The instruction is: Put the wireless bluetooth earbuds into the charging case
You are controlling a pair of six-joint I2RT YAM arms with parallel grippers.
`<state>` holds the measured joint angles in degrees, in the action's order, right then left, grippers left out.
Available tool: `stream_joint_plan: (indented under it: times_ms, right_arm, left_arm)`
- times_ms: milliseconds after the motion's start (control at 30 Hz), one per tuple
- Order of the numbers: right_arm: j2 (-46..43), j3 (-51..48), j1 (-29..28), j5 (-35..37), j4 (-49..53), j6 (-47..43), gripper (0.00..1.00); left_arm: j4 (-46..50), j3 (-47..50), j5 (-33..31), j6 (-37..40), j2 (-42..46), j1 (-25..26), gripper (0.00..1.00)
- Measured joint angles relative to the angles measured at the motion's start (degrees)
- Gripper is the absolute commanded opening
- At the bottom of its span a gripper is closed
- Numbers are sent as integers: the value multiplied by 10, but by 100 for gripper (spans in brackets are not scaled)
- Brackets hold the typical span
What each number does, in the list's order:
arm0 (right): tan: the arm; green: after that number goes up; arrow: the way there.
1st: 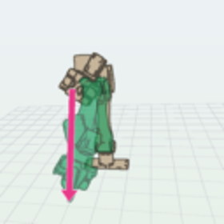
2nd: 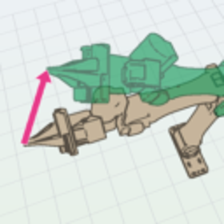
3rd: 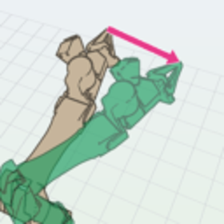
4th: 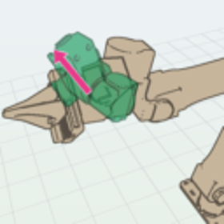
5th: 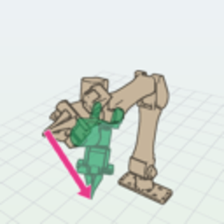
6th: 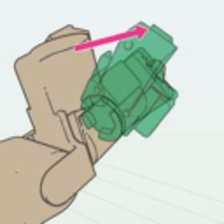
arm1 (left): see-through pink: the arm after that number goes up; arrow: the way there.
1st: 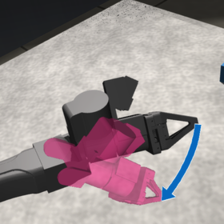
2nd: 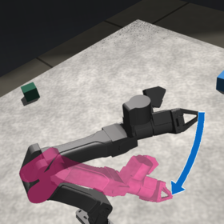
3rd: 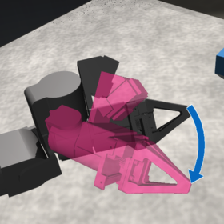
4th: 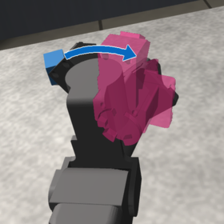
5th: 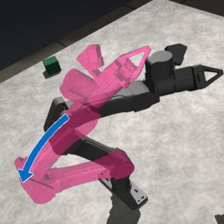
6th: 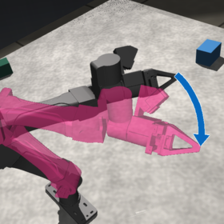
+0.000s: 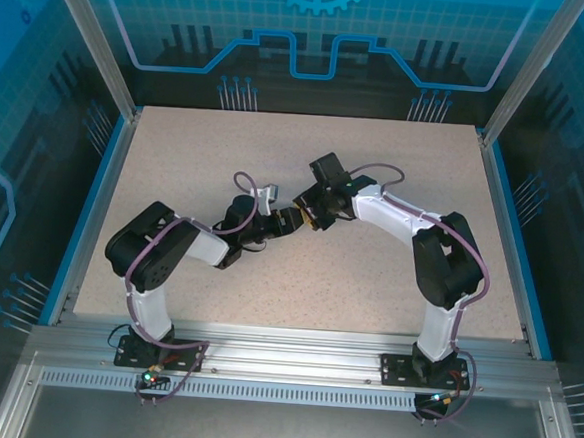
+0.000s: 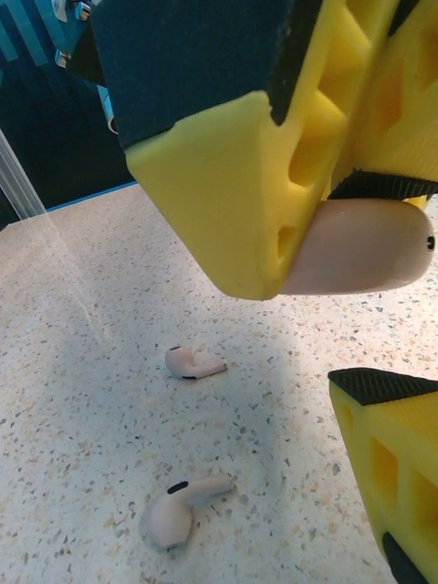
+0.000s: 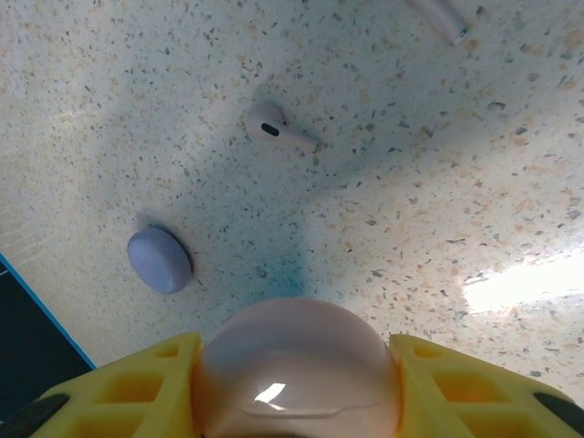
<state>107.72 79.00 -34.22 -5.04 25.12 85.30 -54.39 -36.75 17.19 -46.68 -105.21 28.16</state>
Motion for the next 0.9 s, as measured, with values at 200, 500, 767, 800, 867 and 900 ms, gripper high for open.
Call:
stream_joint_plan:
  times_ms: [200, 500, 767, 800, 867, 900]
  right_arm:
    - [0, 0, 0, 0, -8, 3, 42]
    - [-1, -4, 0, 0, -30, 15, 42]
    - [-3, -6, 0, 3, -41, 17, 42]
    - [-3, -6, 0, 3, -42, 17, 42]
    - [-3, -6, 0, 3, -42, 18, 44]
    - [-3, -6, 0, 3, -43, 17, 47]
  left_arm:
    - [-6, -2, -11, -5, 0, 2, 45]
    - [-33, -2, -39, -28, -3, 8, 34]
    - [-52, 0, -63, -45, -6, 12, 18]
    - [-52, 0, -64, -45, -6, 13, 17]
    - [-53, 0, -65, -45, -6, 13, 13]
    - [-53, 0, -66, -45, -6, 13, 10]
